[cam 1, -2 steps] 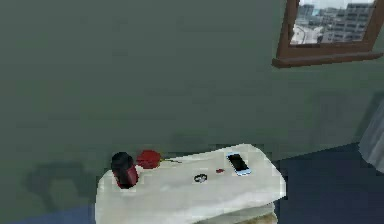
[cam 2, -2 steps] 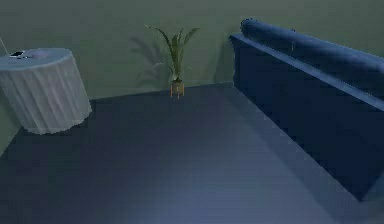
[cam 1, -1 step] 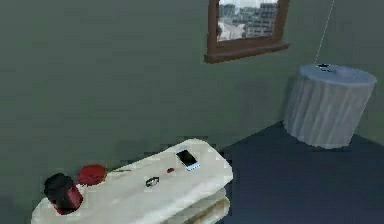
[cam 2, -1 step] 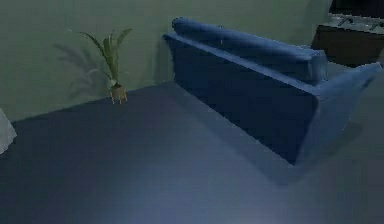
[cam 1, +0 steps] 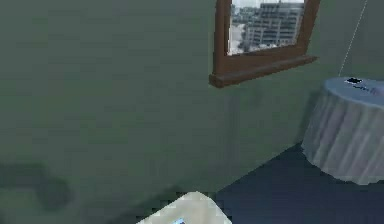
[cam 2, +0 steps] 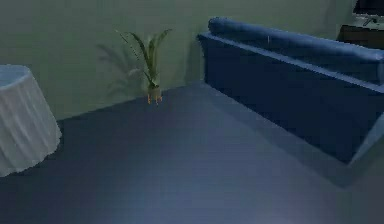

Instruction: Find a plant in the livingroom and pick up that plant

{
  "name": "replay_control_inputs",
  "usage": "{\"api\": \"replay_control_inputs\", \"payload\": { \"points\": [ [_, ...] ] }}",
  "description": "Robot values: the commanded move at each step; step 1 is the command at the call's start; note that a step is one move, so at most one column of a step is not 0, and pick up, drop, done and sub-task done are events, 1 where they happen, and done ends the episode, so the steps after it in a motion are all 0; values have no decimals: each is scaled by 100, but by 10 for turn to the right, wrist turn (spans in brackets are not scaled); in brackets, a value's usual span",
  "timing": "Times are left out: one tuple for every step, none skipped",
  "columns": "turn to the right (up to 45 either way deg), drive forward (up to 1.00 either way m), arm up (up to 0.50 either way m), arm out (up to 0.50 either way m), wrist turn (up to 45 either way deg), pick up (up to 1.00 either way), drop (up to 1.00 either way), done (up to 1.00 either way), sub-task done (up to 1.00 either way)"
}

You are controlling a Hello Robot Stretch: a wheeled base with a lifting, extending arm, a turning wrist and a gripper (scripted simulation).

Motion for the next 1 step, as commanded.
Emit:
{"api": "replay_control_inputs", "payload": {
  "points": [
    [-450,0,0,0,0,0,0,0,0]
  ]
}}
